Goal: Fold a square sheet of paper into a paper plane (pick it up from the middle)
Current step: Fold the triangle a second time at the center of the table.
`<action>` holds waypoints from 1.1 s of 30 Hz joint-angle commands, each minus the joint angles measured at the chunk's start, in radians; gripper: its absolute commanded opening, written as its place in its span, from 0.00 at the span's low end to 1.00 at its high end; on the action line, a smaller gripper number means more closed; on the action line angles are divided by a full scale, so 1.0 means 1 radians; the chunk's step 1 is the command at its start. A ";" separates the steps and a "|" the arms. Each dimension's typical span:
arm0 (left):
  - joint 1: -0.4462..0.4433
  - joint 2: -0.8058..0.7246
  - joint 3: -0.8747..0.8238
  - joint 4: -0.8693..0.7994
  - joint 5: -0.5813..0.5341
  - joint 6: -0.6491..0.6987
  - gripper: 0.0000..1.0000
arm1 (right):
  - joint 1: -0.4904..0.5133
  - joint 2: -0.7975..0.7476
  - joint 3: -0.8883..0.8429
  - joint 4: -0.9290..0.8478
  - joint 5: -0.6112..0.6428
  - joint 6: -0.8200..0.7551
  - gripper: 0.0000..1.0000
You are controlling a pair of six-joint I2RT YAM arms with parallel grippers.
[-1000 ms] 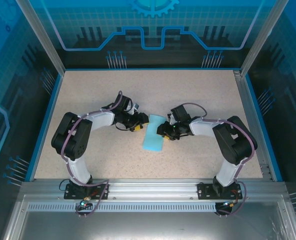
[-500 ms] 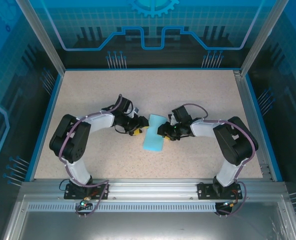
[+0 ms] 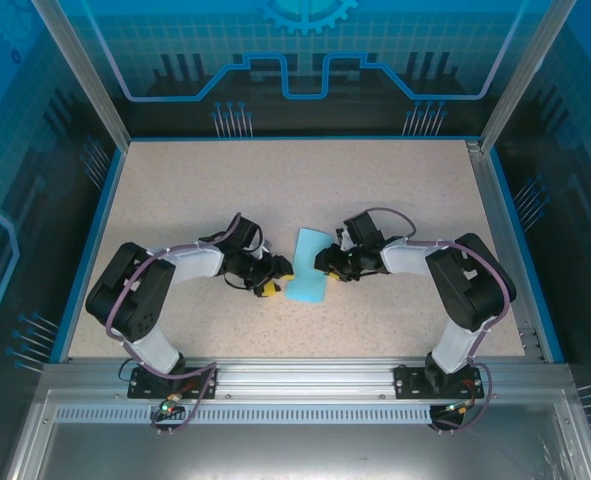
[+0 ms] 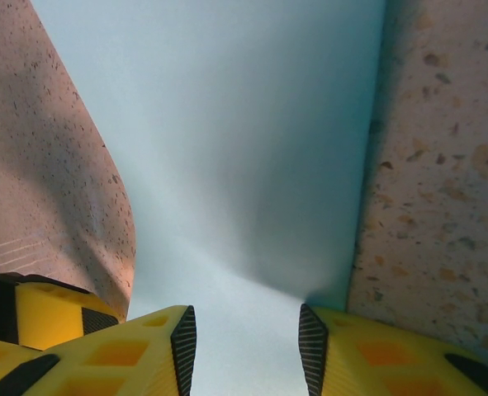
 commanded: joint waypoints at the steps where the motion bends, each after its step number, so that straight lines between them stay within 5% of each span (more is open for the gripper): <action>1: -0.007 -0.006 -0.012 0.059 0.036 -0.071 0.56 | -0.008 0.015 -0.030 -0.042 0.020 -0.006 0.42; 8: -0.016 0.021 -0.008 0.089 0.047 -0.073 0.47 | -0.008 0.021 -0.028 -0.041 0.017 -0.004 0.42; 22: -0.019 0.050 -0.006 0.095 0.039 -0.060 0.51 | -0.008 0.023 -0.030 -0.038 0.014 -0.002 0.42; 33: -0.021 0.081 0.021 0.156 0.056 -0.087 0.42 | -0.008 0.024 -0.024 -0.027 -0.002 0.002 0.42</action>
